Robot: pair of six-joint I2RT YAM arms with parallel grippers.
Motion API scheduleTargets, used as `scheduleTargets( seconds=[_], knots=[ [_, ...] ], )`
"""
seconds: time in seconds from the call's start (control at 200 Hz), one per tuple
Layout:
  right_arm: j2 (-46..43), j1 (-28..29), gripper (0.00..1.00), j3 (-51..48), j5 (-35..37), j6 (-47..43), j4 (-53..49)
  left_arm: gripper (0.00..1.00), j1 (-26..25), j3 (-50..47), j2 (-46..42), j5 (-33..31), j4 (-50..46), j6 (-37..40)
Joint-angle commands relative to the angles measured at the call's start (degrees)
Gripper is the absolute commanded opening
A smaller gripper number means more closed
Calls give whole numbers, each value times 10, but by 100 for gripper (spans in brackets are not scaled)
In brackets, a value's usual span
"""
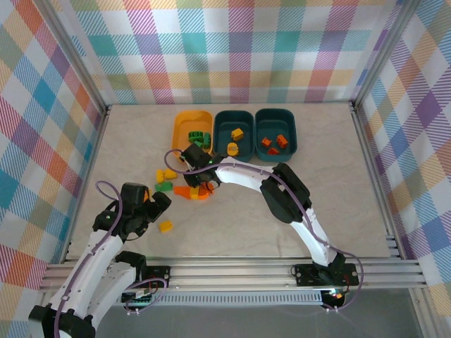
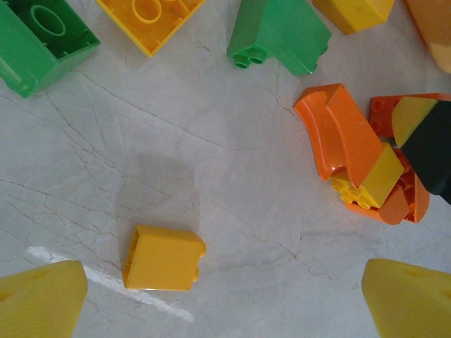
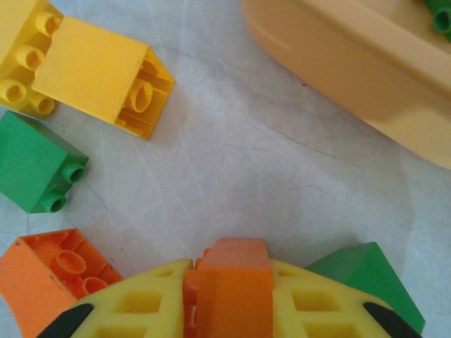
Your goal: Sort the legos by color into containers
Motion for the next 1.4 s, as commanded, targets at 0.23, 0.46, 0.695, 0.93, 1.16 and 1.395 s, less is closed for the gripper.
scheduleTargets(
  seconds=[0.23, 0.46, 0.695, 0.93, 1.16, 1.395],
  knots=[
    [-232, -103, 19, -125, 51, 4, 80, 100, 3, 7, 18, 26, 14, 39],
    [-236, -293, 19, -170, 20, 87, 59, 95, -7, 0, 44, 93, 88, 40],
    [-182, -372, 23, -166, -27, 111, 63, 94, -77, 46, 141, 78, 126, 44],
    [-261, -363, 71, -236, 47, 123, 91, 97, -119, 165, 254, 11, 69, 102],
    [-445, -244, 76, -441, 131, 142, 171, 99, -120, 192, 258, -121, 1, 60],
    [-511, -134, 76, -602, 209, 120, 242, 100, -115, 158, 209, -165, -75, -164]
  ],
)
